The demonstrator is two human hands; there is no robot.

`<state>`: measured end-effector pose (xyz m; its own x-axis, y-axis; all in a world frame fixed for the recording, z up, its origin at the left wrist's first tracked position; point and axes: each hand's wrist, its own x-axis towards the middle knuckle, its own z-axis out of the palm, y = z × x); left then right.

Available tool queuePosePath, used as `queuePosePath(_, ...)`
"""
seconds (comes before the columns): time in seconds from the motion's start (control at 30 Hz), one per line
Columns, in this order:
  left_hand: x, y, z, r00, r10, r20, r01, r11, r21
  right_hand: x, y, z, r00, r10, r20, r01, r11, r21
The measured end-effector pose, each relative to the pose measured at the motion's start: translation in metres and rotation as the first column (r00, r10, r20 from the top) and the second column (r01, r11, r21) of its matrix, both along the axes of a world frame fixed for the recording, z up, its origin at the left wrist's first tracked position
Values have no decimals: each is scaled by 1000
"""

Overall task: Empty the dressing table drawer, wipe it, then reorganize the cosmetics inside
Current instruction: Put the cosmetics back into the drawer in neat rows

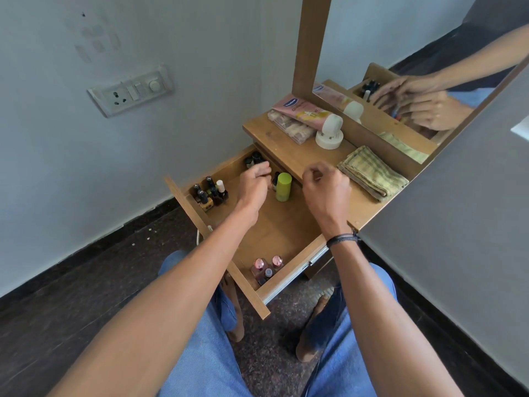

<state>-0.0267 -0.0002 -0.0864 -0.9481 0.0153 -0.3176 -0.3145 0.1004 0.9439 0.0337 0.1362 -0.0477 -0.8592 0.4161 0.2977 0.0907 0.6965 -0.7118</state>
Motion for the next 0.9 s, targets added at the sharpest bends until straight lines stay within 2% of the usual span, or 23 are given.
queuePosePath(0.13,-5,5,22,998,-18,-68,16,999,-36,-33,29,15,991,-131,-1,130,989,-63)
queuePosePath(0.23,-6,11,31,994,-57,-96,51,996,-67,-53,45,11,986,-169,-5,168,985,-41)
queuePosePath(0.4,-12,23,39,987,-121,-107,107,986,-129,-77,58,5,991,-116,-63,122,988,97)
queuePosePath(0.6,-26,35,45,980,-188,-71,168,959,-229,-103,66,8,998,20,61,-35,964,264)
queuePosePath(0.77,-28,33,40,979,-187,-77,167,963,-212,-116,69,3,990,31,140,-69,958,278)
queuePosePath(0.9,-27,23,35,984,-143,-105,129,983,-130,-114,70,0,996,37,79,-53,974,219)
